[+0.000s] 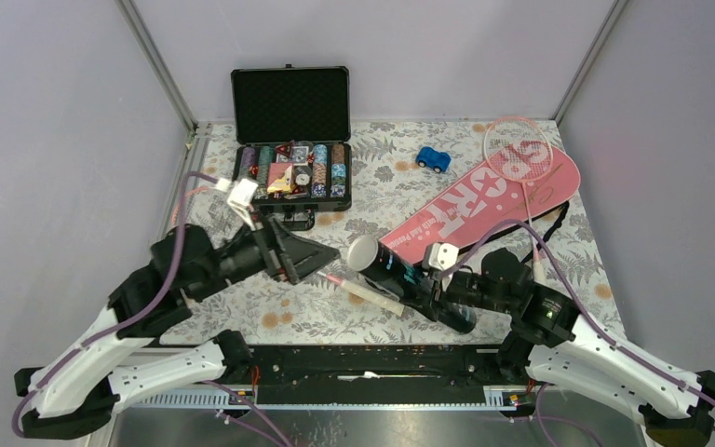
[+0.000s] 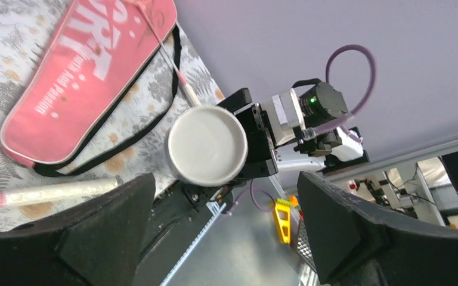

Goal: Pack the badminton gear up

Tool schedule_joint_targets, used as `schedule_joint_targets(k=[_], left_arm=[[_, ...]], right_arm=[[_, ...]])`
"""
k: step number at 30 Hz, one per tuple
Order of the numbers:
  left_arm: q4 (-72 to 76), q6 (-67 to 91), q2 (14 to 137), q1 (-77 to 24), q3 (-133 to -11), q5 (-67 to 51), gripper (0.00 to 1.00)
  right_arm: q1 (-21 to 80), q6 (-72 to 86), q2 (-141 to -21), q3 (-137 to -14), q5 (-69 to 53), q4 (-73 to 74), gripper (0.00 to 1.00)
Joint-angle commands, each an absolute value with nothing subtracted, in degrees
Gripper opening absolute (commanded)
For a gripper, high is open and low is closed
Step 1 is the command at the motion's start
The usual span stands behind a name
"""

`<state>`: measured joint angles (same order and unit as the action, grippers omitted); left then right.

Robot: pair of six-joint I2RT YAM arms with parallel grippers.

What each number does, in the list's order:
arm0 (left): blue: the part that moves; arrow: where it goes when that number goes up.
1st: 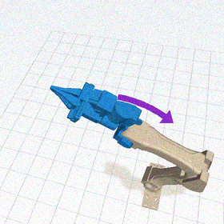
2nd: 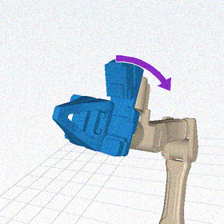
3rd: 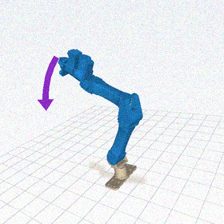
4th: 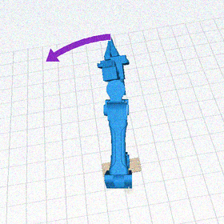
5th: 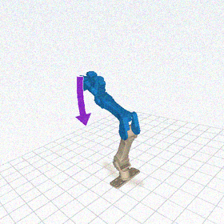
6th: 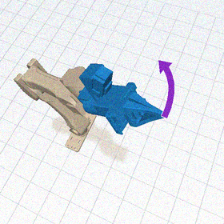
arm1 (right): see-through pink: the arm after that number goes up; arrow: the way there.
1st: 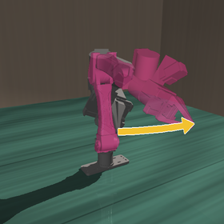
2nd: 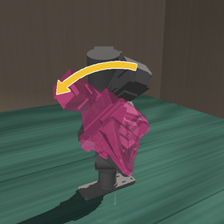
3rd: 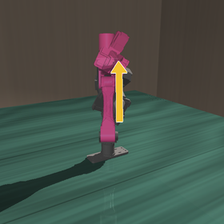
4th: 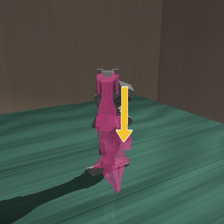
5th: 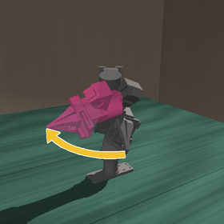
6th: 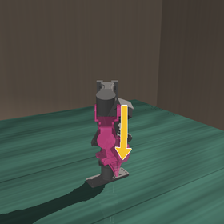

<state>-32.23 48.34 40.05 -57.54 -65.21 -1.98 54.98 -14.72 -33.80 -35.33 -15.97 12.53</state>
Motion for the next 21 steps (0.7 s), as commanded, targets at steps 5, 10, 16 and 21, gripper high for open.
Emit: schedule_joint_targets(k=[5,10,16,21], left_arm=[[-38.4,41.4,36.6,-57.7,-65.2,10.8,0.99],[-42.6,35.4,37.2,-57.8,-62.6,18.4,0.99],[-38.1,24.7,37.5,-57.8,-56.7,30.8,0.99],[-38.7,15.2,41.5,-57.7,-54.8,37.0,0.99]], right_arm=[[55.0,-0.4,-42.3,-49.7,0.9,19.2,0.46],[53.8,2.5,-53.2,-63.2,1.1,27.7,0.50],[42.3,10.1,-64.5,-69.9,-10.3,24.2,0.50],[36.2,14.8,-72.2,-73.2,-11.5,15.5,0.48]])
